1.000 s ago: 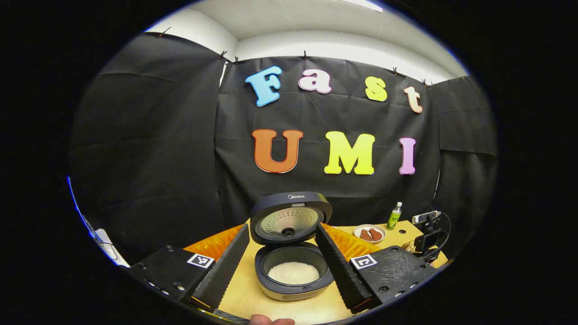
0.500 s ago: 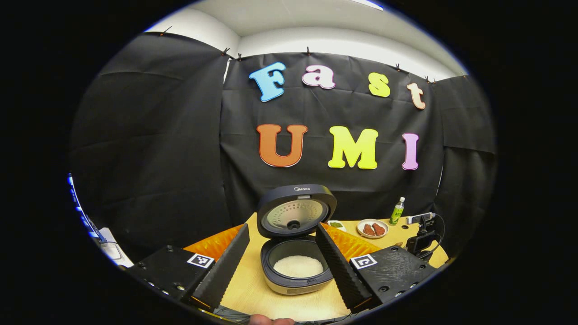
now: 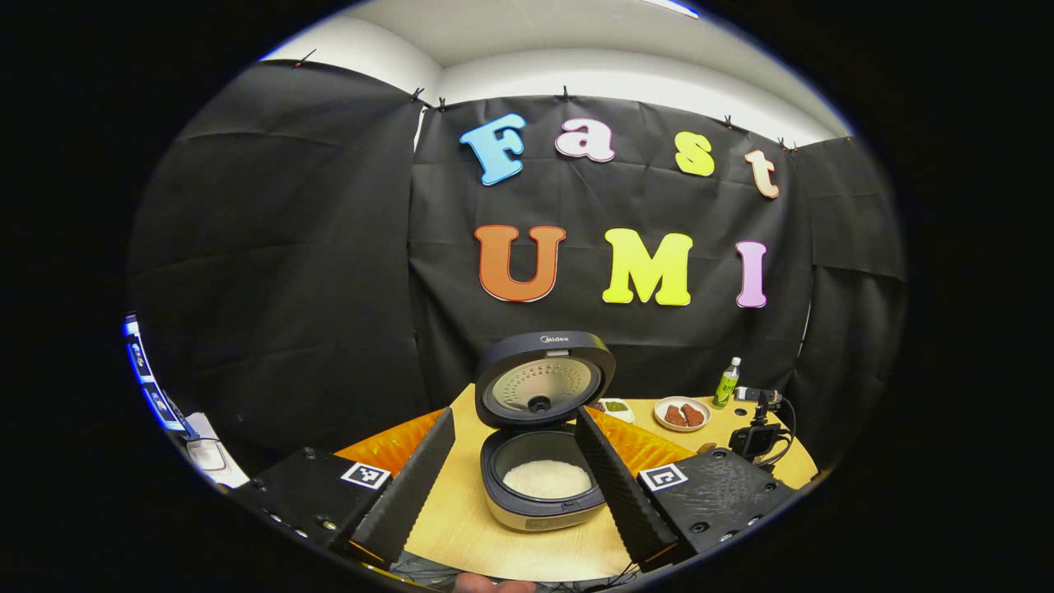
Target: Close the left gripper, press the button to open the rice cooker; take a wooden spoon from the chopstick holder with the right hand, scoop a spoonful of rice and pour it into the rice cooker, then put the wooden spoon back into the chopstick holder.
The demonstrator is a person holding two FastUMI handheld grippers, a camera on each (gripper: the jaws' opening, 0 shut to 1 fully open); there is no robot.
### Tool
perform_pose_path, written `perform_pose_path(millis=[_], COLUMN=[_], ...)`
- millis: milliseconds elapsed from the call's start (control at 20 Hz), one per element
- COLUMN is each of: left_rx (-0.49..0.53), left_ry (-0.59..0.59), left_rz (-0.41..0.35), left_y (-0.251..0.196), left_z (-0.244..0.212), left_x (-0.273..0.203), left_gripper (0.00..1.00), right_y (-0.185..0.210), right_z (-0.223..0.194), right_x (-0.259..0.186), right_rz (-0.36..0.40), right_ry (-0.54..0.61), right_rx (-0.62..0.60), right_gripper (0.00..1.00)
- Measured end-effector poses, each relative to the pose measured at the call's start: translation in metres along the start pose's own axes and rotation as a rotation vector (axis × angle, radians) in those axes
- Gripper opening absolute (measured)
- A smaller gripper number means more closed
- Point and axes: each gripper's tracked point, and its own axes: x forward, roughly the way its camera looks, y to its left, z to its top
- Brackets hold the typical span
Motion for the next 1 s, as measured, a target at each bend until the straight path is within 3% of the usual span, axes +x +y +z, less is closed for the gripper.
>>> perform_pose_path(millis=[300, 750, 1000], left_rx=[-0.001, 0.008, 0.044], left_ry=[-0.003, -0.005, -0.026], left_rz=[0.012, 0.004, -0.028], left_y=[-0.004, -0.032, -0.056], left_z=[0.002, 0.006, 0.008], left_x=[0.002, 0.011, 0.017], left_gripper=[0.94, 0.95, 0.95], right_y=[0.002, -0.045, -0.070], right_z=[0.015, 0.036, 0.073], right_x=[-0.009, -0.029, -0.062], right_rz=[0.086, 0.175, 0.223], right_ry=[0.031, 0.056, 0.018], right_rx=[0.186, 0.456, 0.506], right_gripper=[0.10, 0.10, 0.10])
